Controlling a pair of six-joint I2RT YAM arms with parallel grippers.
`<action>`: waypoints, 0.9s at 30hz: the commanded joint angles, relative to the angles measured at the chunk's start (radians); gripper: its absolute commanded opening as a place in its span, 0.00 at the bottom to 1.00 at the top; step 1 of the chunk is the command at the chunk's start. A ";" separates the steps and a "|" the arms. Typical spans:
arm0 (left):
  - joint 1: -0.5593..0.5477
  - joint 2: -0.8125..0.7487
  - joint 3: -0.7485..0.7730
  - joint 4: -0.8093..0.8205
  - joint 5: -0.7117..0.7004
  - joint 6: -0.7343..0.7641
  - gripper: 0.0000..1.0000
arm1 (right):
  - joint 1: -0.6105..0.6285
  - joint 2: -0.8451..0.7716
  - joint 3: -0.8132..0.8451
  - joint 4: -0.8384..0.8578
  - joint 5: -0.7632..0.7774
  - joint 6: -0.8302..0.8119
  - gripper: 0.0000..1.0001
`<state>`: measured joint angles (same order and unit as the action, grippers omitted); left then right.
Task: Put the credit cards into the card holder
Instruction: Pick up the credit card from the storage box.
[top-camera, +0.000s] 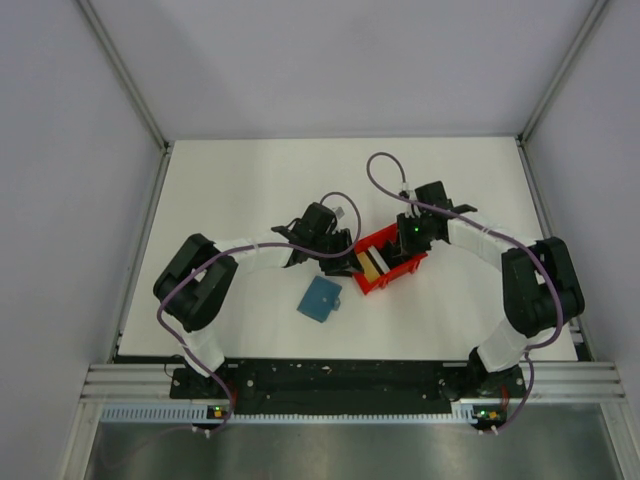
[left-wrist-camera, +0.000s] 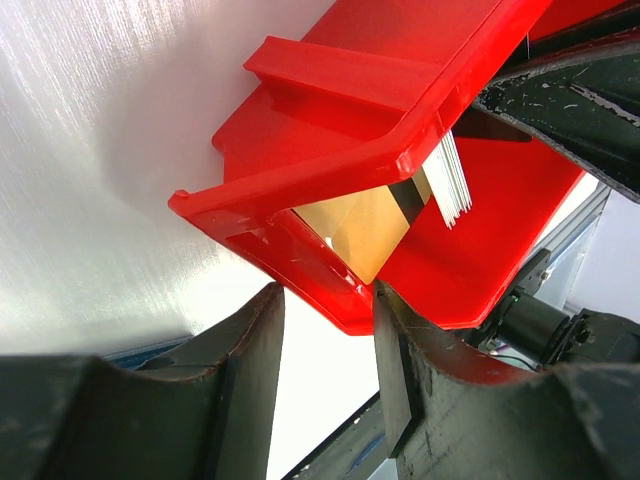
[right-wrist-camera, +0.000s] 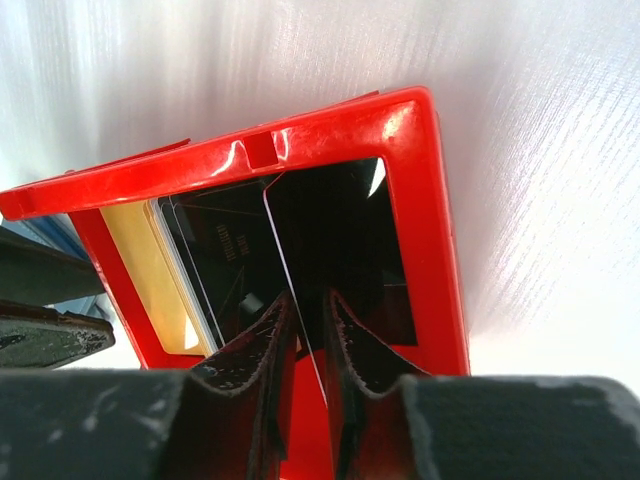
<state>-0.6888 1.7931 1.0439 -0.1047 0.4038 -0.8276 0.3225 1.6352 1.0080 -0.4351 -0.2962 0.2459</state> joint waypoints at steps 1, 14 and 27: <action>0.003 0.006 0.033 0.053 0.010 0.007 0.45 | 0.000 -0.020 0.018 -0.001 0.006 -0.020 0.13; 0.003 -0.142 0.031 -0.064 -0.155 0.093 0.55 | 0.009 -0.221 0.095 -0.066 -0.003 0.018 0.00; 0.015 -0.290 0.050 -0.331 -0.509 0.085 0.77 | 0.363 -0.316 0.202 -0.315 0.822 0.466 0.00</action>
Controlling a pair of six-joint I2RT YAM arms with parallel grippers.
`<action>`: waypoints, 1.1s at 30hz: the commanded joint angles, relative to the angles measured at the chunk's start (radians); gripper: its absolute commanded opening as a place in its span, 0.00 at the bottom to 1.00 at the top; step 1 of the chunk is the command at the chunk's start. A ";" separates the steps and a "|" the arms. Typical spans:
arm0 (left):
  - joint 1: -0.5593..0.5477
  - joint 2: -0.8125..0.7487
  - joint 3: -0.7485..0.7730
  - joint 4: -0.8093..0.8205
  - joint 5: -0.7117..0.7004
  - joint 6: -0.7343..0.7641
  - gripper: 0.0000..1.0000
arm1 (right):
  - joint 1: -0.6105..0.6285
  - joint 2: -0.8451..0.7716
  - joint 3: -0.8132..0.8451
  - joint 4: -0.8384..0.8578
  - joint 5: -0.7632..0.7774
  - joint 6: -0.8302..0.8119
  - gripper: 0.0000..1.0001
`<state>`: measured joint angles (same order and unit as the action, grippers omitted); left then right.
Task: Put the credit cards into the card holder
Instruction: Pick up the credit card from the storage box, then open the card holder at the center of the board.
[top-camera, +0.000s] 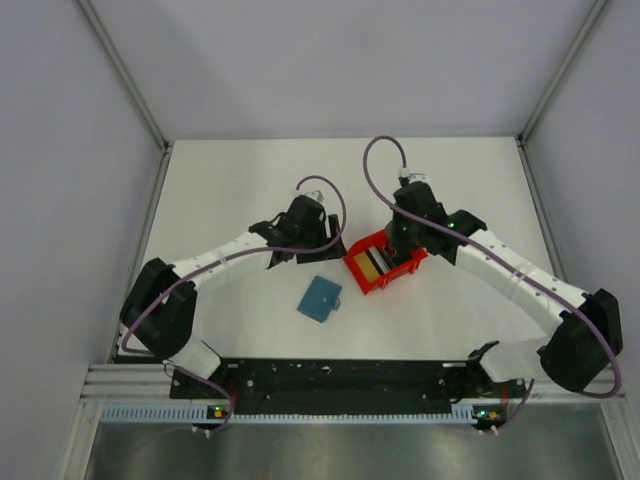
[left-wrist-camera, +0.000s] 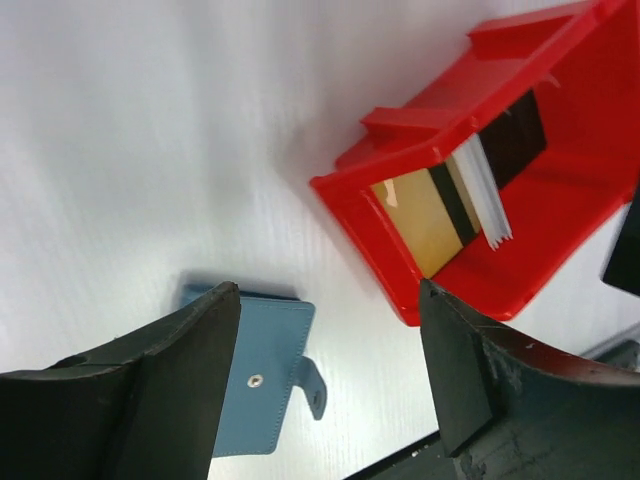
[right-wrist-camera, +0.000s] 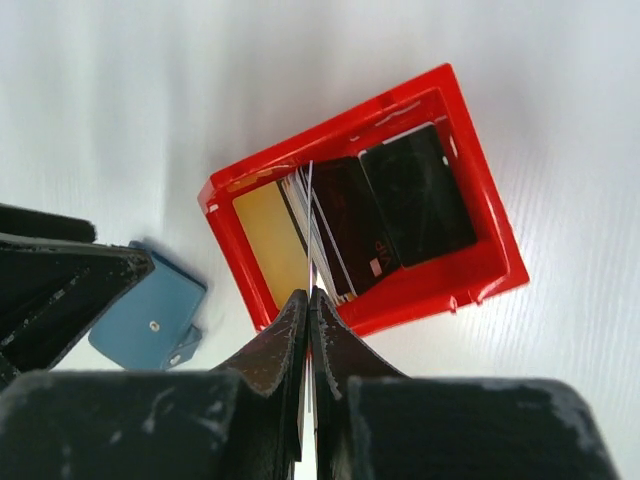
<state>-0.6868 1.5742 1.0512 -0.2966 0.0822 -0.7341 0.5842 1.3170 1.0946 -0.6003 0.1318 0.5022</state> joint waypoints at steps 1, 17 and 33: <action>0.023 -0.092 0.038 -0.171 -0.221 -0.016 0.81 | 0.124 0.022 0.137 -0.191 0.437 0.240 0.00; 0.207 -0.430 -0.315 -0.249 -0.240 -0.096 0.98 | 0.526 0.327 0.369 -0.346 0.612 0.460 0.00; 0.222 -0.559 -0.442 -0.323 -0.262 -0.133 0.98 | 0.620 0.531 0.465 -0.342 0.508 0.593 0.00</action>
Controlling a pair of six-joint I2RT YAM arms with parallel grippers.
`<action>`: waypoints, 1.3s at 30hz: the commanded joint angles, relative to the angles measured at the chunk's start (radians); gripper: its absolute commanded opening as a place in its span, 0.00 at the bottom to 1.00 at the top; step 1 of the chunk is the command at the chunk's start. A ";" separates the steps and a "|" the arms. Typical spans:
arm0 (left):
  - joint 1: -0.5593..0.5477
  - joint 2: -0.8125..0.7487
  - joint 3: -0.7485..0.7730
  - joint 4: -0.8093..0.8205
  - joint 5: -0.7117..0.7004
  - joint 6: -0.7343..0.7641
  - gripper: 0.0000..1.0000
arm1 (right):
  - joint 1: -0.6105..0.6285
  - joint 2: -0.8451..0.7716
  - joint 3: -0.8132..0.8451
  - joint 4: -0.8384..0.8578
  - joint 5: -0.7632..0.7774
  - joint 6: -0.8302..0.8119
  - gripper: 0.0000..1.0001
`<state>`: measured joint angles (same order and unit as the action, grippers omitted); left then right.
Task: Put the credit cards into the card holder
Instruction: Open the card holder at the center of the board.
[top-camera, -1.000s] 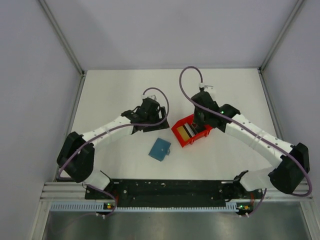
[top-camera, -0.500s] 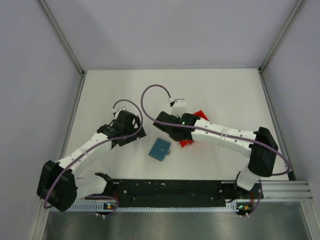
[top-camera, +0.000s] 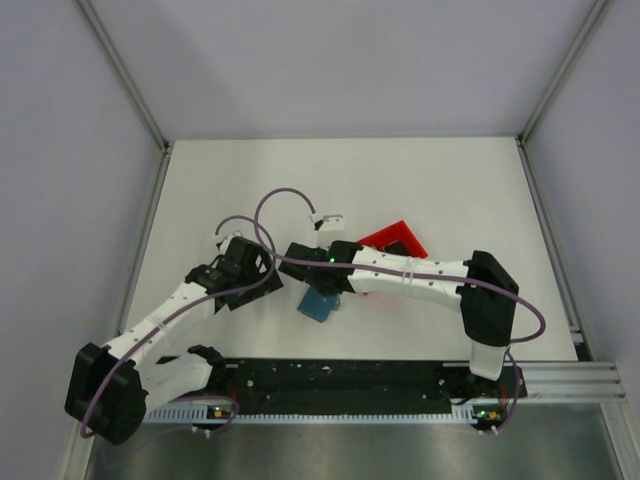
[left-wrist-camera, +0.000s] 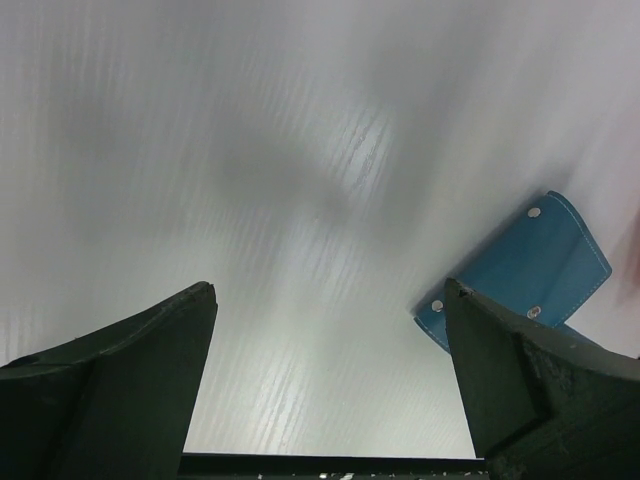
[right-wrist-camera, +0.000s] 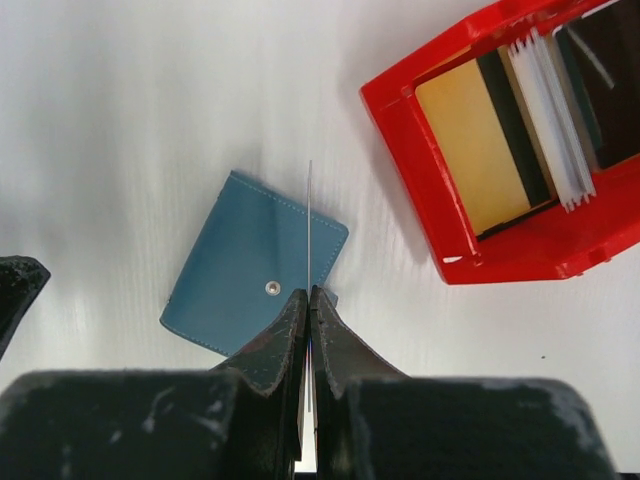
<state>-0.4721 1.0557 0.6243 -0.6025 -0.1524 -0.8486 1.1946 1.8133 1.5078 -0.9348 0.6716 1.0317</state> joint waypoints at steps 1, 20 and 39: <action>0.007 -0.048 -0.018 -0.019 -0.026 -0.018 0.98 | 0.008 0.046 0.060 -0.009 -0.055 0.051 0.00; 0.006 -0.028 -0.043 0.055 0.040 -0.006 0.98 | -0.001 -0.129 -0.224 0.195 -0.184 0.042 0.00; 0.003 0.061 -0.077 0.277 0.309 0.123 0.76 | -0.061 -0.391 -0.712 0.574 -0.316 0.123 0.00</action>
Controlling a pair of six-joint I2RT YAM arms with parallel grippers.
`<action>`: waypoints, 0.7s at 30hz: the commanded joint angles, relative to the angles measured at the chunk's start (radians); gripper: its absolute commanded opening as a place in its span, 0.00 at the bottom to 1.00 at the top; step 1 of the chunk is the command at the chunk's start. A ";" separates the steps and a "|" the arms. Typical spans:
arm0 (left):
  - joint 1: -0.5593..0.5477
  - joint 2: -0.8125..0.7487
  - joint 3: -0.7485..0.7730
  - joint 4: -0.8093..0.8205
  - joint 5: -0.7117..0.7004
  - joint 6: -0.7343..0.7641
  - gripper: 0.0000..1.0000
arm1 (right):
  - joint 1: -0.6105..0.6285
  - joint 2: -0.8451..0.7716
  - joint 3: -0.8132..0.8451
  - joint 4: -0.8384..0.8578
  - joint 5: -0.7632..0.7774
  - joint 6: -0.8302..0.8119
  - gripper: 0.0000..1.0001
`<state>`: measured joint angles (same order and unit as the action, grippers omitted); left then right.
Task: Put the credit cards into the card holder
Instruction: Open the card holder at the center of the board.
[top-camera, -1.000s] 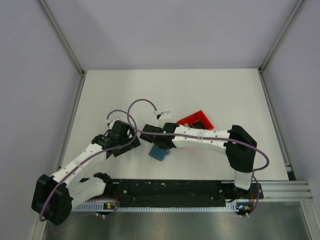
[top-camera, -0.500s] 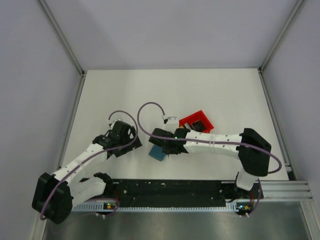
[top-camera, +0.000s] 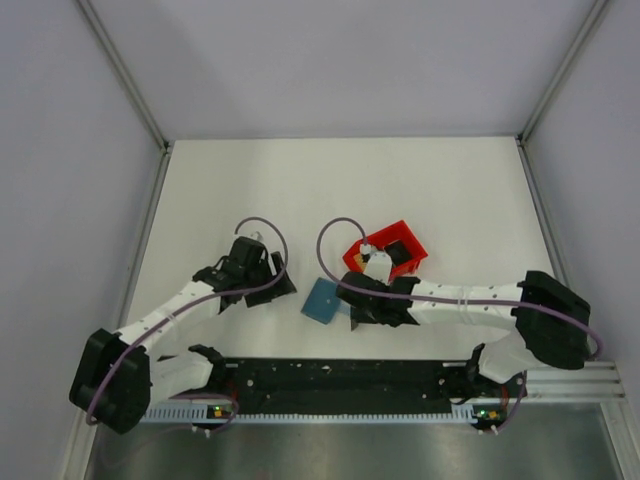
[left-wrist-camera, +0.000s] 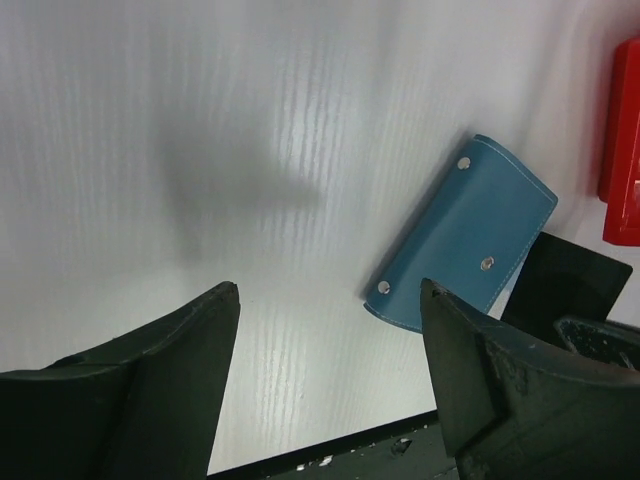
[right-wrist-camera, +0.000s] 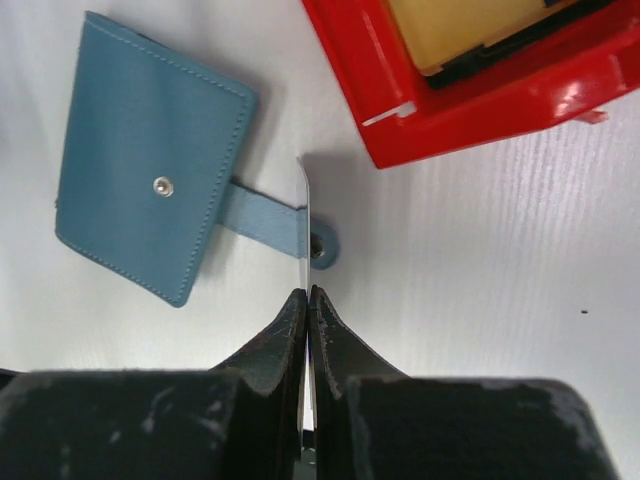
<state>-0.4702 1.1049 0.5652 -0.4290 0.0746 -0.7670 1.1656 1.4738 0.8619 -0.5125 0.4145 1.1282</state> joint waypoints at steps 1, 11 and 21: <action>-0.002 0.018 -0.022 0.124 0.100 0.043 0.74 | -0.040 -0.059 -0.081 0.169 -0.062 0.025 0.00; -0.025 0.119 -0.025 0.205 0.159 0.063 0.37 | -0.127 -0.135 -0.265 0.462 -0.195 0.035 0.00; -0.024 0.185 -0.025 0.249 0.174 0.069 0.00 | -0.139 -0.162 -0.273 0.546 -0.213 -0.007 0.00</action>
<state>-0.4927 1.2636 0.5404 -0.2363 0.2317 -0.7109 1.0443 1.3437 0.5953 -0.0517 0.2195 1.1412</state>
